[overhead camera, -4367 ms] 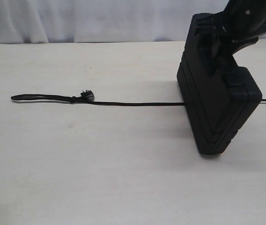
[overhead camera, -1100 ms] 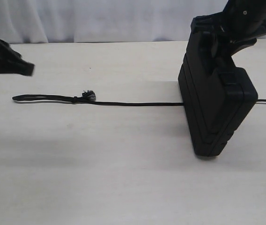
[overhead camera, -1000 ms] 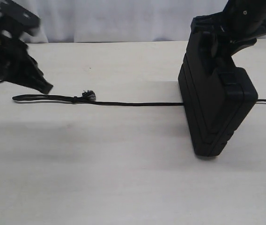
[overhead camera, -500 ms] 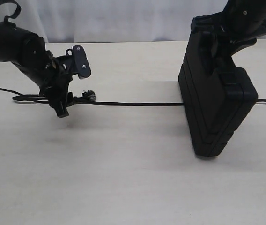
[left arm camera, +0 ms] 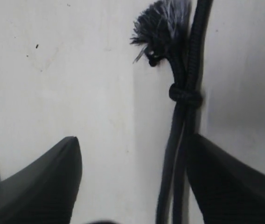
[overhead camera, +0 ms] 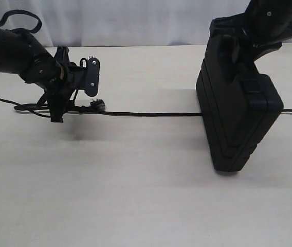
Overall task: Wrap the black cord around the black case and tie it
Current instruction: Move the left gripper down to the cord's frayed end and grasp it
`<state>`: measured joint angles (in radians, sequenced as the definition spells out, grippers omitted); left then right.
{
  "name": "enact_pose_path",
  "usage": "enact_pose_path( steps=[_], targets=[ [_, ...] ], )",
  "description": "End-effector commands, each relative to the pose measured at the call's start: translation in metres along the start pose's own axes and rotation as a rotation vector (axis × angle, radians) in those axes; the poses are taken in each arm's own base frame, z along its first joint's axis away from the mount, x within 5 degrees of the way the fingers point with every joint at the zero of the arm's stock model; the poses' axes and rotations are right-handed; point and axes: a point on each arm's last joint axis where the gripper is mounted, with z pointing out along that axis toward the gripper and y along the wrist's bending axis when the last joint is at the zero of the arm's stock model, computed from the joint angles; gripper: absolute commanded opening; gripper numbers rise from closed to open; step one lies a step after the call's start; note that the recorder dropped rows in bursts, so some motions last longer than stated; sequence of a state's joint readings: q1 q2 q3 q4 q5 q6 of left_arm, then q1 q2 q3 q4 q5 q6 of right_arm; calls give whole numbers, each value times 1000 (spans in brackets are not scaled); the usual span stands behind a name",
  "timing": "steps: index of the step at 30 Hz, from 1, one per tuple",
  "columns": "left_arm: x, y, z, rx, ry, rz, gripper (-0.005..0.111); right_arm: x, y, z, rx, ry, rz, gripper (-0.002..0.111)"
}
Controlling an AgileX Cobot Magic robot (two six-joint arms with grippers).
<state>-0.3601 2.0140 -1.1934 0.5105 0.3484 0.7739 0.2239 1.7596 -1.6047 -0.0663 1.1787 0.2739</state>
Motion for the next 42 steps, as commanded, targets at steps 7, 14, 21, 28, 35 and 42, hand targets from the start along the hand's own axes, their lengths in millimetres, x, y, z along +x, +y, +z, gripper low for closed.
enact_pose_path(
  steps=[7,14,21,28,35,42],
  targets=[
    [23,26,-22,-42,109,-509,61,-1,0,-2,-2,-13,-9,4],
    [57,60,-39,292,81,-697,24,-1,0,-2,-2,-13,-9,4],
    [50,54,-30,348,-113,-353,19,-1,0,-2,-2,-13,-9,4],
    [21,43,-1,275,-171,-172,60,-1,0,-2,-2,-13,-9,4],
    [2,20,23,372,-179,-25,64,-1,0,-2,-2,-13,-9,4],
    [4,11,42,390,-146,-30,53,-1,0,-2,-2,-13,-9,4]
  ],
)
